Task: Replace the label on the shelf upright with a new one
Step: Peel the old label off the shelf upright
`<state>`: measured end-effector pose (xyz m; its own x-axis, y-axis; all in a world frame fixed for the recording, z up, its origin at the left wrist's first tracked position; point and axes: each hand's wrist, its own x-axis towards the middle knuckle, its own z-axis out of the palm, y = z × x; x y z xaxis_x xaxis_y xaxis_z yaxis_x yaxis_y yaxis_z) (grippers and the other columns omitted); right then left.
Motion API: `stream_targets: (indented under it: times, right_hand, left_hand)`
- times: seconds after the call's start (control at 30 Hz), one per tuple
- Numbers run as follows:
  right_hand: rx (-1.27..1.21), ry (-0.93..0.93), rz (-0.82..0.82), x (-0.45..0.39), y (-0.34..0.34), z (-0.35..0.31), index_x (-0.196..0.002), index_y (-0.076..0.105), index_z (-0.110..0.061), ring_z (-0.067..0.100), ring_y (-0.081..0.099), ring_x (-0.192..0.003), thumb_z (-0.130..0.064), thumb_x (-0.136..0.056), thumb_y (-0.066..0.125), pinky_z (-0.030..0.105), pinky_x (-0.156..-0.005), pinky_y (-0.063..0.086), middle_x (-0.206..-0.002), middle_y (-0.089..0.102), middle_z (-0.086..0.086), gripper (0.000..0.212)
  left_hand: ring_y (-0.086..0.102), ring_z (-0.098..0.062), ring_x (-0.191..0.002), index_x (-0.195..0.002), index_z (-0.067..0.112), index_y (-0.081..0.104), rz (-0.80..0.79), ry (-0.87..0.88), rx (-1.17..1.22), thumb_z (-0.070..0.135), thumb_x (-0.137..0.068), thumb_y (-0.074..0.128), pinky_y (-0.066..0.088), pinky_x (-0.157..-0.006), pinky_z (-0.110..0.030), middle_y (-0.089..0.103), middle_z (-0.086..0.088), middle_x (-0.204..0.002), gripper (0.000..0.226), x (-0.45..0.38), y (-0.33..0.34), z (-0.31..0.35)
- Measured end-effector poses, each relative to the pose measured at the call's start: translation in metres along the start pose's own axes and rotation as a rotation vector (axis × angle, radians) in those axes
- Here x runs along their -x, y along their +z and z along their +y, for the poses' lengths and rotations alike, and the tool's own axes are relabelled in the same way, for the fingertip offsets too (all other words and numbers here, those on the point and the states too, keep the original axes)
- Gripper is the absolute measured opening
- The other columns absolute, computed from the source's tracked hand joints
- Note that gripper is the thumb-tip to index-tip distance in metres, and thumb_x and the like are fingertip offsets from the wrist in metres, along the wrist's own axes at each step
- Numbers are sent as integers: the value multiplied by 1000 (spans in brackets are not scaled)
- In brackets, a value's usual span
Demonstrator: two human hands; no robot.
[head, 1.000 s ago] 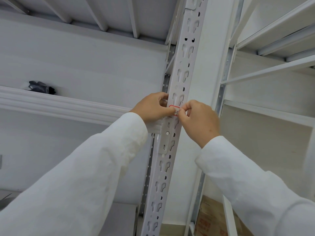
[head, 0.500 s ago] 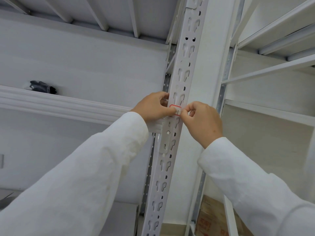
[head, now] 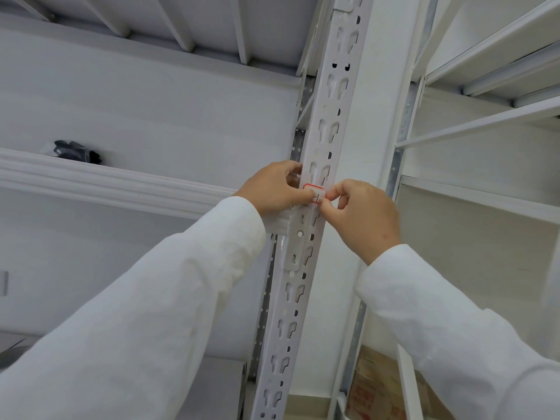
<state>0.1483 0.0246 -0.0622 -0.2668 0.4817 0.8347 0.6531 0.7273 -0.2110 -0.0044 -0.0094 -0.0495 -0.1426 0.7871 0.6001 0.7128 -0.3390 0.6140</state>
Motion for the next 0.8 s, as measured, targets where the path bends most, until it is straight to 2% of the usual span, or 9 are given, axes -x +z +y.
stream_targets:
  times: [0.07,0.17,0.33,0.53,0.6,0.73,0.8]
  right_hand:
    - [2,10,-5,0,0,0,-75,60,-27,17,53,-72,-35,-82,57,28,-64,36,-66,52,-9,10]
    - [-34,47,-5,0,2,-1,-75,63,-26,18,55,-71,-31,-82,56,26,-58,35,-68,57,-7,11]
    - [-128,92,-8,-3,6,1,-68,62,-23,18,55,-64,-26,-80,56,21,-51,35,-57,54,-8,13]
    - [-244,125,4,0,9,5,-66,60,-25,9,46,-54,-28,-79,59,23,-49,30,-52,49,-7,14]
    - [-207,106,12,0,8,6,-66,58,-28,9,47,-56,-31,-79,59,24,-49,31,-54,50,-8,13]
    - [-109,79,25,1,6,5,-70,58,-28,16,52,-64,-34,-79,58,22,-51,35,-60,52,-8,12]
    - [-118,79,19,1,7,3,-69,58,-28,17,53,-66,-34,-79,58,23,-52,35,-60,52,-8,11]
  left_hand:
    - [68,-14,-95,-118,24,61,1,-2,4,45,-56,64,51,-98,-43,73,4,-105,65,0,0,0]
    - [68,-15,-97,-119,23,61,1,-1,5,42,-59,64,50,-98,-42,73,3,-105,63,0,0,0]
    - [69,-18,-95,-116,24,63,4,3,3,43,-60,65,51,-97,-44,74,5,-100,59,-2,1,-1]
    - [68,-17,-100,-122,23,60,-1,6,14,50,-52,65,51,-98,-43,73,2,-107,75,-1,0,-1]
    - [68,-18,-103,-123,22,59,-3,7,11,51,-50,64,51,-98,-43,72,1,-110,79,-1,0,-1]
    - [68,-18,-100,-118,22,60,-4,12,-2,45,-57,64,51,-98,-44,73,1,-107,66,0,0,0]
    - [68,-18,-99,-118,22,61,-1,13,-7,49,-53,64,51,-98,-43,73,2,-106,71,0,0,0]
